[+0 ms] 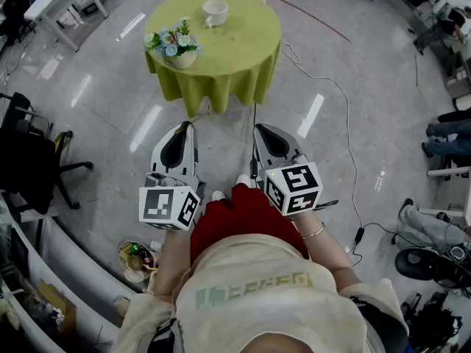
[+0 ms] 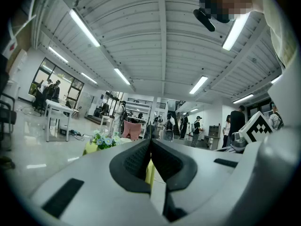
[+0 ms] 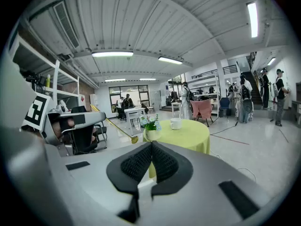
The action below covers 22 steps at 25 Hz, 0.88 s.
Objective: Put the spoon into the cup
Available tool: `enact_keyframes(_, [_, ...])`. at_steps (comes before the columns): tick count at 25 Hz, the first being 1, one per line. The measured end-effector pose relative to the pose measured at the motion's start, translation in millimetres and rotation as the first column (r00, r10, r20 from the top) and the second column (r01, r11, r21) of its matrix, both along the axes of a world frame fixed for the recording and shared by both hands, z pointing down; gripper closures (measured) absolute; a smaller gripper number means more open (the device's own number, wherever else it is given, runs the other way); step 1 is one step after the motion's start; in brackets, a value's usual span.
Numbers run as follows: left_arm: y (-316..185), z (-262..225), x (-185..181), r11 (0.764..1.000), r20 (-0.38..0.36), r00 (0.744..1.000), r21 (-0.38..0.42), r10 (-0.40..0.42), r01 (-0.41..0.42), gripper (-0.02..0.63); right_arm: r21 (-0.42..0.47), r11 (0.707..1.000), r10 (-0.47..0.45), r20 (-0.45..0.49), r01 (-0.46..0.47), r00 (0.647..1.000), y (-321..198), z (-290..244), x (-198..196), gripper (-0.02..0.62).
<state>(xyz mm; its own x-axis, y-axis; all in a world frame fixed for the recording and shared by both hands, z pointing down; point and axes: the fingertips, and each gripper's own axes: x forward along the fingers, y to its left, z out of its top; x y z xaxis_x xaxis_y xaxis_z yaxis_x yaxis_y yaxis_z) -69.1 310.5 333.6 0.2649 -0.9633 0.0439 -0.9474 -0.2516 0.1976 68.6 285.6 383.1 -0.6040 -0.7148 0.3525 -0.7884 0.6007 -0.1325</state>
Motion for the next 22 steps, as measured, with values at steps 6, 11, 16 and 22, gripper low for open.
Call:
enact_keyframes(6, [-14.5,1.4,11.4,1.0,-0.02,1.0,0.008,0.006,-0.006,0.581,0.0,1.0,-0.017,0.028,0.017,0.999,-14.9,0.9,6.2,0.56])
enact_keyframes(11, [-32.3,0.9,19.1,1.0,-0.015,1.0,-0.013,-0.004,0.004,0.581,0.021,1.0,-0.019,0.083,0.018,0.996,-35.1,-6.8,15.2,0.558])
enact_keyframes(16, [-57.9,0.2,22.5,0.999,-0.005,0.999,-0.02,-0.037,0.037,0.581,0.04,0.999,-0.021,0.108,0.017,0.994,-66.0,-14.9,28.3,0.558])
enact_keyframes(22, [-87.9,-16.4,30.5,0.997,0.009,0.997,0.007,-0.072,0.072,0.581,0.069,0.998,-0.013,0.12,0.005,0.993,-106.7,-32.0,45.6,0.558])
